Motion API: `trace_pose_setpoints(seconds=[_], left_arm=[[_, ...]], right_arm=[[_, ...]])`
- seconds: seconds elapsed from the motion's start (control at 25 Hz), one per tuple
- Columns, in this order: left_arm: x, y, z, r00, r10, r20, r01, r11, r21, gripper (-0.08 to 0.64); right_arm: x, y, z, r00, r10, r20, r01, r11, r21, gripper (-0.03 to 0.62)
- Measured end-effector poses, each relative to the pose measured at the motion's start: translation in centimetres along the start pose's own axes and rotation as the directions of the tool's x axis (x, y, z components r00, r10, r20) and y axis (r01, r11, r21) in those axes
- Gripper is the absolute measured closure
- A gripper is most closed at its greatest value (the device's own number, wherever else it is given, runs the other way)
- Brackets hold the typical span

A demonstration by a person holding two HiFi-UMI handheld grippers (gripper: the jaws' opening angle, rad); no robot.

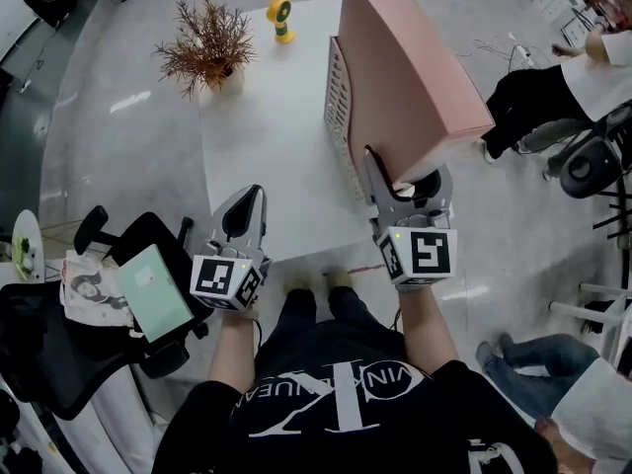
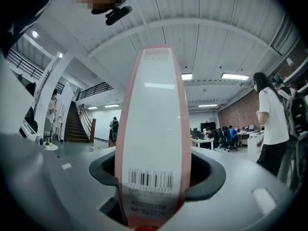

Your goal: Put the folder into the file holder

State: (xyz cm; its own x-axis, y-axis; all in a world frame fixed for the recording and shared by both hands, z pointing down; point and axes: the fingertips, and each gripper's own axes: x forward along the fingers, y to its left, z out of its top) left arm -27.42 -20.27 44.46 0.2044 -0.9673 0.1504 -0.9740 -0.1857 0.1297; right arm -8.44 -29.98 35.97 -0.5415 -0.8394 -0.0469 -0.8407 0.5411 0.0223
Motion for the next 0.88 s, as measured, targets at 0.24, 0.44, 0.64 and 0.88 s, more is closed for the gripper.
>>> trace_pose_setpoints(seconds=[0.24, 0.44, 0.64, 0.88], left_arm=[[-0.1, -0.3, 0.4, 1.000, -0.010, 0.009, 0.010, 1.000, -0.013, 0.560], [-0.2, -0.6, 0.3, 1.000, -0.012, 0.006, 0.012, 1.000, -0.011, 0.560], [0.0, -0.3, 0.3, 1.000, -0.009, 0.012, 0.009, 1.000, 0.000, 0.560], [0.0, -1.1, 0.6, 0.999, -0.028, 0.015, 0.028, 1.000, 0.010, 0.560]], right_arm=[[0.2, -0.2, 5.1, 0.997, 0.007, 0.079, -0.007, 1.000, 0.001, 0.245], [-0.4, -0.9, 6.5, 0.986, -0.023, 0.162, 0.022, 1.000, 0.011, 0.307], [-1.5, -1.2, 7.0, 0.965, -0.043, 0.259, 0.038, 0.999, 0.025, 0.311], [-1.6, -1.1, 5.0, 0.972, -0.039, 0.232, 0.035, 0.999, 0.019, 0.310]])
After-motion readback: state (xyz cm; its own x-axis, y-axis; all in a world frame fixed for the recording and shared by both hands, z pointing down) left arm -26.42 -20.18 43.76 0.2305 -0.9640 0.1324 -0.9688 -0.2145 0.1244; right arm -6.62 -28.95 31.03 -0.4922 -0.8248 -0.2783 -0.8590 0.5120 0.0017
